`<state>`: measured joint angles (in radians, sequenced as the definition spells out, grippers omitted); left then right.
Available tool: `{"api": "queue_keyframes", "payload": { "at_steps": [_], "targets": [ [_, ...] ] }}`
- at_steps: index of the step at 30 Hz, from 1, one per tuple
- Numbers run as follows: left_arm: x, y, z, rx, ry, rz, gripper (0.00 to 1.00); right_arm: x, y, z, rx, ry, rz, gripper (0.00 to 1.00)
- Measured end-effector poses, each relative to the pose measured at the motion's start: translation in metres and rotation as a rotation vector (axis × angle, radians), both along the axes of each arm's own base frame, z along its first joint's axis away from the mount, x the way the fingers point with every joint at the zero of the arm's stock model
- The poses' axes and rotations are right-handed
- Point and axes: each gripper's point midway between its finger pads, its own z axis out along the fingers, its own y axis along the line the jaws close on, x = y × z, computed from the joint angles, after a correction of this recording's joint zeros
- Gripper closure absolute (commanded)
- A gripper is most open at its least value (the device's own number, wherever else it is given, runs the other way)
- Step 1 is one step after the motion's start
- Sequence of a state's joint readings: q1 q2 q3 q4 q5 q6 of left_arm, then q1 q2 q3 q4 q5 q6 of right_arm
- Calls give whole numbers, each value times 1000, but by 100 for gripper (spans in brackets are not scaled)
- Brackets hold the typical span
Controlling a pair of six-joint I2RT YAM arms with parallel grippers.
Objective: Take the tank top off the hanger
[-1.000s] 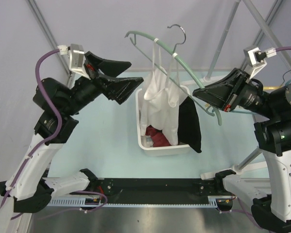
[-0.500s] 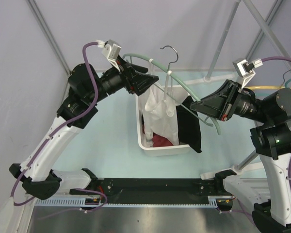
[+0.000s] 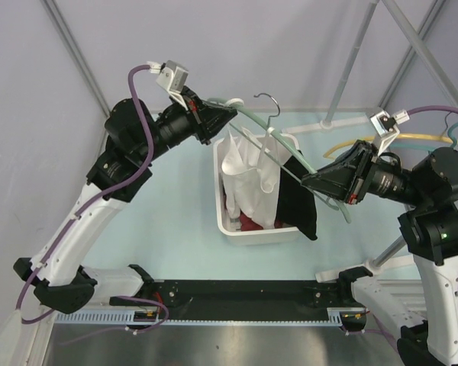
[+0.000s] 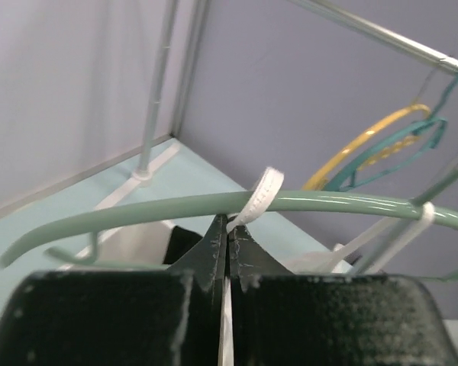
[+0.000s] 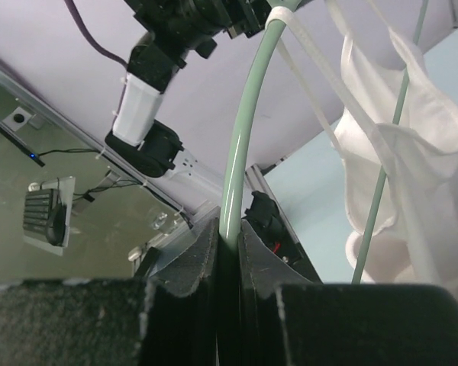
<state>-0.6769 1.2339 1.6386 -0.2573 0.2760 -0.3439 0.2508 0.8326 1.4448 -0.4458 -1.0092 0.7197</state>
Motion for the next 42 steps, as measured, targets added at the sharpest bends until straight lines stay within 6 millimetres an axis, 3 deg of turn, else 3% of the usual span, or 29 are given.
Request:
{"api": "queue_keyframes", "payload": {
  "at_steps": [3, 11, 20, 24, 26, 27, 30, 31, 34, 37, 42],
  "targets": [
    [12, 14, -4, 26, 13, 90, 100, -2, -3, -10, -33, -11, -20, 100],
    [69, 66, -7, 53, 58, 337, 100, -22, -10, -30, -89, 17, -24, 100],
    [113, 68, -47, 95, 162, 371, 96, -47, -19, -25, -81, -49, -62, 100],
    [122, 56, -65, 101, 218, 317, 86, -53, -27, -15, -53, -113, -131, 100],
    [122, 45, -74, 107, 248, 259, 75, -50, -30, -10, -39, -139, -176, 100],
    [122, 41, -77, 112, 258, 237, 57, -47, -32, -8, -34, -149, -198, 100],
    [119, 28, -86, 120, 298, 161, 29, -35, -34, -3, -22, -159, -248, 100],
    [117, 27, -88, 126, 304, 150, 24, -30, -34, -2, -19, -160, -258, 100],
    [105, 28, -84, 123, 300, 122, 14, -15, -32, 1, -11, -166, -276, 100],
    [78, 32, -68, 87, 250, 75, 9, 4, -27, 5, -3, -171, -275, 100],
    [17, 29, -4, -108, 124, -101, 2, 40, -16, -2, 11, -156, -266, 100]
  ]
}}
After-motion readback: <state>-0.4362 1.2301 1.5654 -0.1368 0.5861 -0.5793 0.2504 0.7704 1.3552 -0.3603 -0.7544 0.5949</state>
